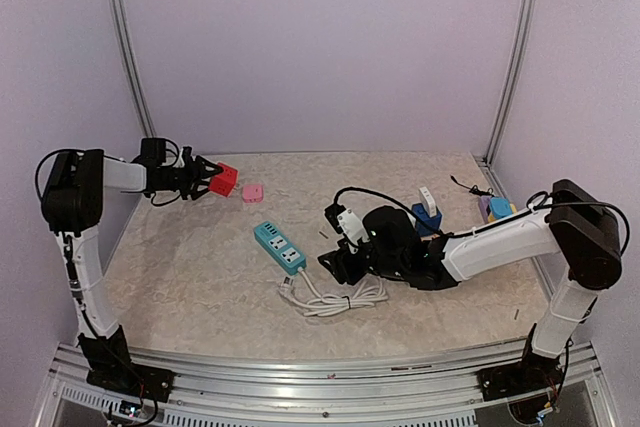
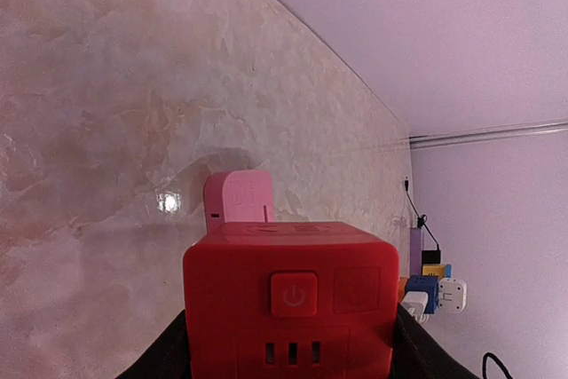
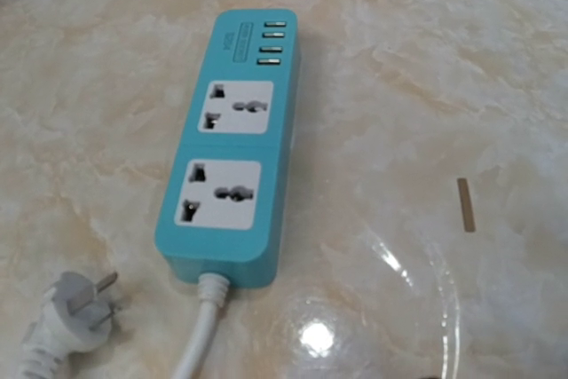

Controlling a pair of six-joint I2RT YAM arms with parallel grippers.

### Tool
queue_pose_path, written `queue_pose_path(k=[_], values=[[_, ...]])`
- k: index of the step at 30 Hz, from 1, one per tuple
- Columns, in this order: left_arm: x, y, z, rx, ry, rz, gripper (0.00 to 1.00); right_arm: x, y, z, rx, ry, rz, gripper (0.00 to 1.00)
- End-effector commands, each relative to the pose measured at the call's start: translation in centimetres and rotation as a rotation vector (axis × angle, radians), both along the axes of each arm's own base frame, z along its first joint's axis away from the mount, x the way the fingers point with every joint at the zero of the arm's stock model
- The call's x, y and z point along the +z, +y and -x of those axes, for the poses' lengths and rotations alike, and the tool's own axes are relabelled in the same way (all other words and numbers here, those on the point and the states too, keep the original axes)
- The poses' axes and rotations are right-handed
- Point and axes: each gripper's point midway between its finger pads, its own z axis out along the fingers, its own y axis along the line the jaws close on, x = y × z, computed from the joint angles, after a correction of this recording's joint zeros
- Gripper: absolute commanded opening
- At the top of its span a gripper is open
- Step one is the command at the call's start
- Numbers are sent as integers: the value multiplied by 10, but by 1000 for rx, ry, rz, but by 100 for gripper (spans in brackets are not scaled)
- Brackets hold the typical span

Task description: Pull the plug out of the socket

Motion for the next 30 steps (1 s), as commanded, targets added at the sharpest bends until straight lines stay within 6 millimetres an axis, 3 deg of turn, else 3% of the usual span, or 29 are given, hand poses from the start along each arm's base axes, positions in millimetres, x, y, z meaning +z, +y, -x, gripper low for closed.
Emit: queue_pose_path(k=[1,9,15,21,30], values=[[4,-1,-13,-20,-31,47,30,6,-5,-1,-9,-2,-16,62],[-18,2,-16,-17,24,54,34,6,-5,-1,-7,-2,-14,62],[-36,11,-15,16,87,42,53,8,-3,-2,-2,-2,-13,63],[-46,19,-9,35,130,36,59,12,-4,-1,-2,-4,-17,63],[-52,34,-1,74,186,-5,82,18,-3,0,3,-7,-35,63]])
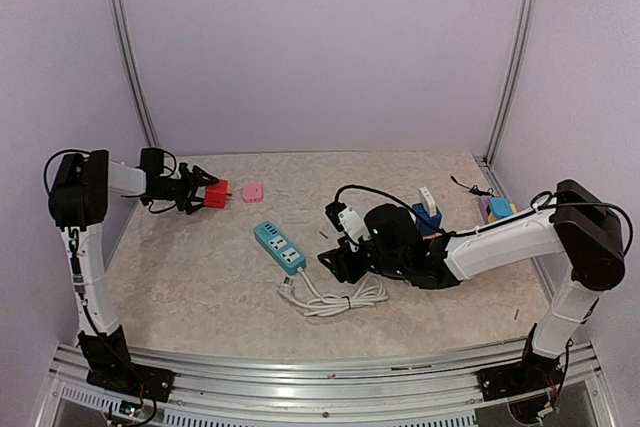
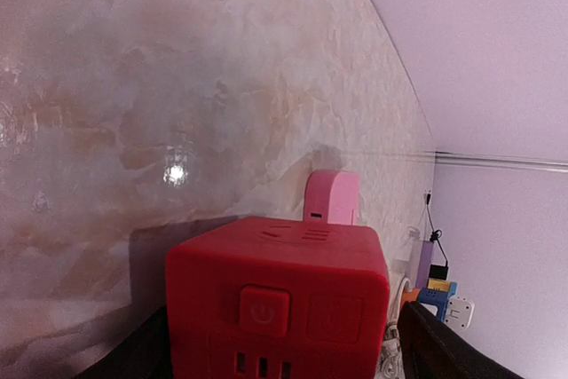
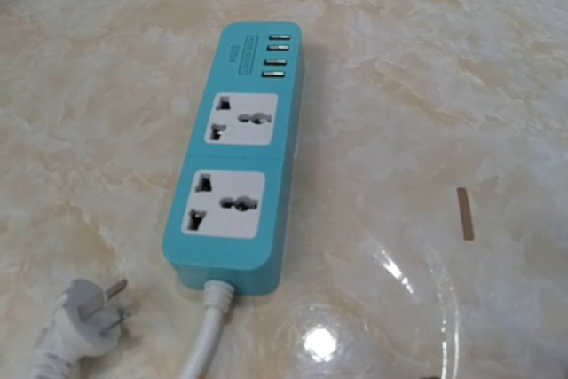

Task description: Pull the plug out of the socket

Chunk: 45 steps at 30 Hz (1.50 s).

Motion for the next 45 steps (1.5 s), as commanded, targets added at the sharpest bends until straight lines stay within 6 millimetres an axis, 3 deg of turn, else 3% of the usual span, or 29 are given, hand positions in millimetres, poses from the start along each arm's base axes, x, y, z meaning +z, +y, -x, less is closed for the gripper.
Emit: queue_pose_path(k=[1,5,8,13,16,22,25,28,37,45], values=[[-4,13,5,29,44,-38,83,11,-3,0,-1,0,-22,63],[-8,34,12,104,75,-86,86,12,-5,0,1,-2,-21,63],[0,46,18,143,73,-136,90,12,-5,1,4,-5,-12,63],[26,61,28,193,40,-246,91,11,-7,1,10,-5,32,62],[52,64,35,212,-5,-346,92,5,-8,3,19,1,92,61],[109,44,61,206,-139,-490,97,-13,0,5,51,42,196,61],[123,20,80,167,-189,-502,99,-23,12,5,76,74,221,64],[137,10,96,159,-227,-519,99,-25,28,-4,71,95,244,67],[145,4,132,163,-251,-533,99,-48,70,-20,99,179,301,65],[149,4,143,172,-271,-519,99,-75,90,-20,126,240,323,65]])
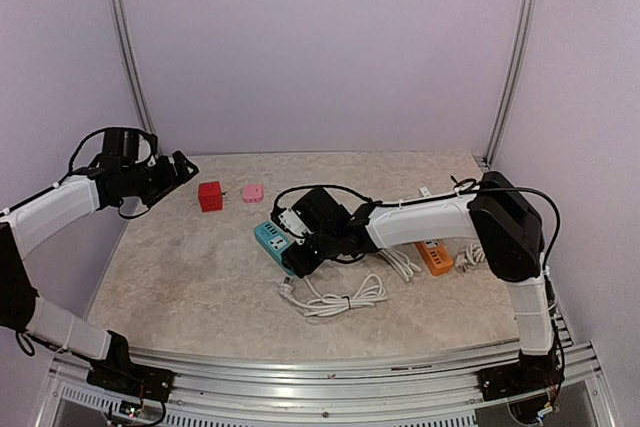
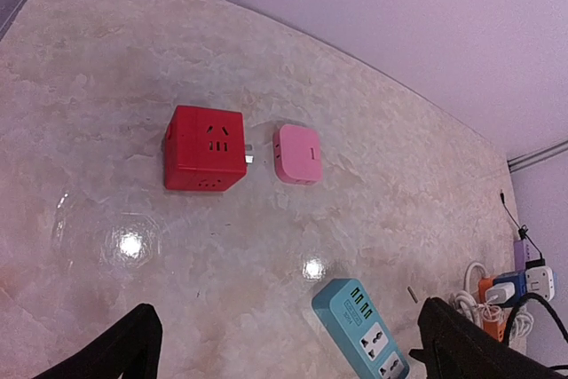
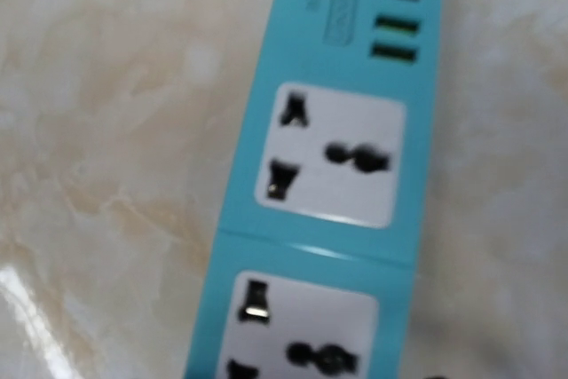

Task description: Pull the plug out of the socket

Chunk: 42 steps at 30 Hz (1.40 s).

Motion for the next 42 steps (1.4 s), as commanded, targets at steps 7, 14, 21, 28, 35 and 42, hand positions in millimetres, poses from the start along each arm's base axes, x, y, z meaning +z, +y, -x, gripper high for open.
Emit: queue_pose_path(k=[7,14,21,28,35,42], values=[[5,0,6,4,-25,-1,99,-42,12,7,5,96,85,63],[5,1,8,8,-29,-1,99,-52,11,-3,-29,89,121,44],[7,0,10,0,-39,3,99,21,6,-12,-56,-2,11,9],[11,-4,13,-6,-55,21,99,159,-21,-31,-102,-178,-182,0],[13,-7,16,-16,-62,23,99,269,-80,-75,-210,-343,-364,0],[8,-10,16,-26,-56,33,99,340,-148,-148,-385,-519,-485,0]])
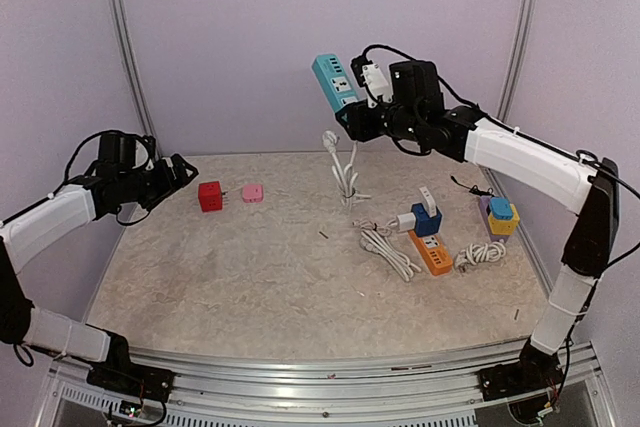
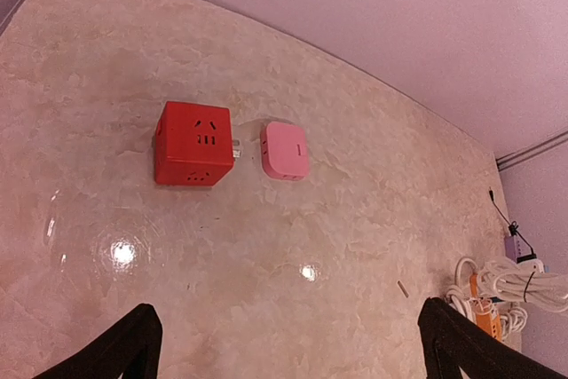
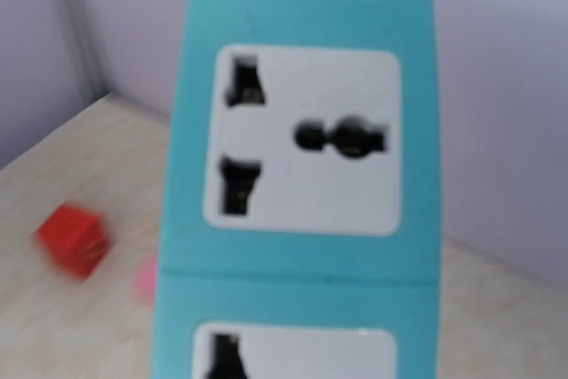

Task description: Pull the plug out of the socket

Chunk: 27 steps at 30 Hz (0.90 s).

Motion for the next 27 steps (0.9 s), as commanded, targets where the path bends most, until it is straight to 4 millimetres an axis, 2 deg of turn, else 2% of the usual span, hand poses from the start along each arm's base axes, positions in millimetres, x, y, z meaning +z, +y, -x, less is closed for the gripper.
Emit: queue_pose_path(k=[1,5,8,14,19,21,27], values=[[2,-7,2,-20,-15,15,99,59,-35,-45,-105,-156,-111,0],[-1,-10,0,-30,-12,14,99,70,-52,-84,-160,-238,-105,0],[-2,-11,1,-34,-9,15,99,67,-63,-110,-205,-294,-76,0],[-4,-11,2,-38,-6,-1,99,34,-79,-148,-225,-356,67,0],[-2,-10,0,-39,-11,-12,99,-3,-87,-163,-228,-388,245,0],[-2,-11,-1,-41,-10,-9,99,-24,-85,-167,-206,-390,312,0],[-1,-11,-1,-40,-10,-10,99,-95,-58,-178,-53,-292,384,0]])
